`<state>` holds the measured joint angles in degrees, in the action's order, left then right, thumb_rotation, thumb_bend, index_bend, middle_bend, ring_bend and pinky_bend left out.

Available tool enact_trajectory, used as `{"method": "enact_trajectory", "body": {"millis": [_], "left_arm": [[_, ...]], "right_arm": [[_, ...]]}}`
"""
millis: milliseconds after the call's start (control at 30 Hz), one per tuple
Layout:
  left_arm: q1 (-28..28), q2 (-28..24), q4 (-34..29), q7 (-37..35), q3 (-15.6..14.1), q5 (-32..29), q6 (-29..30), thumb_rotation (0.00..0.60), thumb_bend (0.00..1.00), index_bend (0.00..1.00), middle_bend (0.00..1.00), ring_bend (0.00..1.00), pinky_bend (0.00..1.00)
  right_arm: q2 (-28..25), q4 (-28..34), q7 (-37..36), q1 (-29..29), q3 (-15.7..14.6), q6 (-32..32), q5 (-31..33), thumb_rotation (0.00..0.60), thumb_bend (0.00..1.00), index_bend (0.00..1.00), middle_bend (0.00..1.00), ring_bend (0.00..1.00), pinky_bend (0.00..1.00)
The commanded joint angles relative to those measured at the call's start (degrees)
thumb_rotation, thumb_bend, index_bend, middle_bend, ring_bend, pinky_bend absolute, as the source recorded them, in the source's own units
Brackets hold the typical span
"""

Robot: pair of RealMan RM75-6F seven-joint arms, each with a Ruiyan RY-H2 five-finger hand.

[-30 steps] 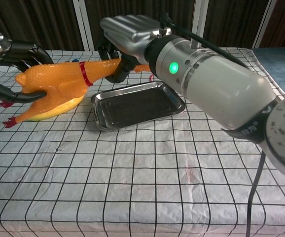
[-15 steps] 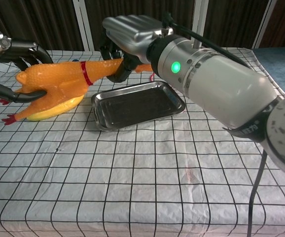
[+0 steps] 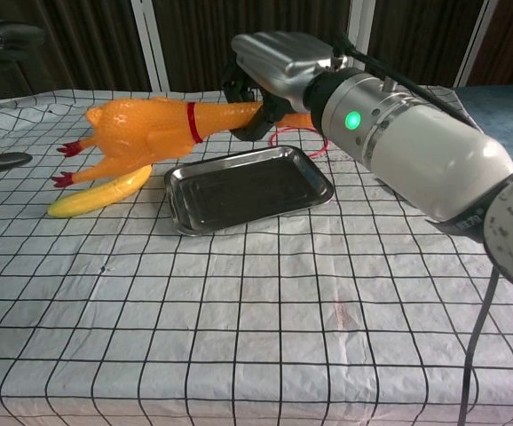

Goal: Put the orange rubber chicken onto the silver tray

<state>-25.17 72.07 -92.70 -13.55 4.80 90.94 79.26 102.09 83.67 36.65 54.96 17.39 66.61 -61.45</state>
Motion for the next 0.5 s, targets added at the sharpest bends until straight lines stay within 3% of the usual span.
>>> {"method": "enact_trajectory", "body": {"millis": [33, 233, 500], "left_arm": [[2.4, -1.5, 1.5, -1.7, 0.5, -0.3, 3.4, 0.6, 0.2, 0.0, 0.0, 0.0, 0.0], [4.7, -2.2, 4.2, -4.9, 0.2, -1.6, 5.1, 0.6, 0.2, 0.0, 0.0, 0.0, 0.0], [5.5, -2.2, 7.1, -8.5, -0.5, -2.9, 3.1, 0.6, 0.21, 0.0, 0.0, 0.0, 0.0]], "right_arm": [[-0.7, -4.6, -3.3, -0.6, -0.7, -1.3, -2.1, 0.6, 0.37, 0.98, 0.72, 0.76, 0.94], [2.7, -16.9, -9.6, -0.5, -1.6, -3.9, -3.8, 0.6, 0.37, 0.98, 0.72, 0.76, 0.94], [10.6, -33.9, -17.7, 1.0, -1.4, -7.9, -4.7, 0.6, 0.37, 0.98, 0.72, 0.76, 0.94]]}}
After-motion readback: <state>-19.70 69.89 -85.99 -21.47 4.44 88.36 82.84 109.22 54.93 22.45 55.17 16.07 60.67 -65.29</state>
